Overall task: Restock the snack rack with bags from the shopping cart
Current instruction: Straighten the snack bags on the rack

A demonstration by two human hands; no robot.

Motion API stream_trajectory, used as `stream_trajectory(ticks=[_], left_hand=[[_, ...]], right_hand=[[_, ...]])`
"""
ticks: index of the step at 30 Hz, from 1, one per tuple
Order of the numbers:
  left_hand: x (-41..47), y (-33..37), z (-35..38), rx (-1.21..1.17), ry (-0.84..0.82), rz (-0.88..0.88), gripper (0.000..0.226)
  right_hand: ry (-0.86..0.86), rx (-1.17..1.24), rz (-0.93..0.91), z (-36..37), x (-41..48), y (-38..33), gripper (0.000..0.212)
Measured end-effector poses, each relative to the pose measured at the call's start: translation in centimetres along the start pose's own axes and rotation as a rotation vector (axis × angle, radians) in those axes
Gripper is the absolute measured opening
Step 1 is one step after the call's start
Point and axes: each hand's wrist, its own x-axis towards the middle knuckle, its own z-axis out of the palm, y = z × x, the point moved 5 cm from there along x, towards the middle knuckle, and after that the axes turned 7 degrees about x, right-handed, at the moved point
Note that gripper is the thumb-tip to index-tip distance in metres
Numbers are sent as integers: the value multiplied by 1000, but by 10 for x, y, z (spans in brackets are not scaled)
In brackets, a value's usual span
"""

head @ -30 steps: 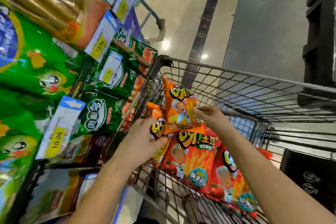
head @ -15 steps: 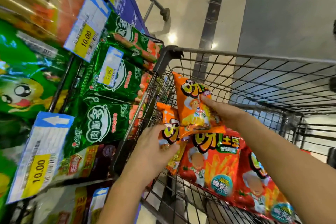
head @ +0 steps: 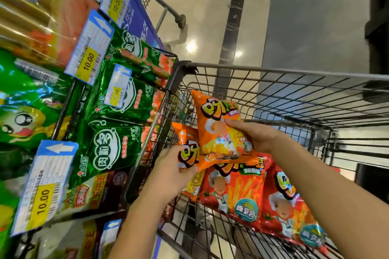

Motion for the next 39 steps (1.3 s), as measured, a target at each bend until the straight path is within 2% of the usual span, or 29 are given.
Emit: stream_trajectory(ticks=[2,6,11,14,18,22,24,25,28,29,32,36,39], left_hand=[[1,1,-1,25,3,-7,68],[7,-1,3,76,-9,-54,75],[28,-10,14,106,-43,-164,100],[43,-21,26,132,-49,-183,106],[51,-21,36,168,-89,-203,117],[59,-26,44,193,-140,-210,127],[60,-26,46,186,-154,-219,129],[60,-27,46,176,-144,-225,128],[60,-24,44,131,-83,-209,113],[60,-24,43,111,-57,-192,109],[52,-17,37,20,4,-143,100],[48,-17,29,-66,28,-48,104],[13,12,7,-177,29,-29,92]], right_hand=[[23,-18,-11,-5,-13,4,61],[73,1,-42,-22,-41,18,70],[137,78,-102,-40,-75,42,67],[164,117,-129,-49,-89,58,72],[186,151,-144,-60,-99,80,67],[196,161,-136,-66,-101,99,78],[220,178,-155,-65,-104,103,76],[233,189,-171,-65,-105,104,77],[252,199,-186,-61,-106,108,99],[254,201,-190,-60,-107,109,97],[272,187,-189,-59,-115,109,63],[271,151,-243,-54,-132,101,73],[270,155,-292,-45,-161,85,61]])
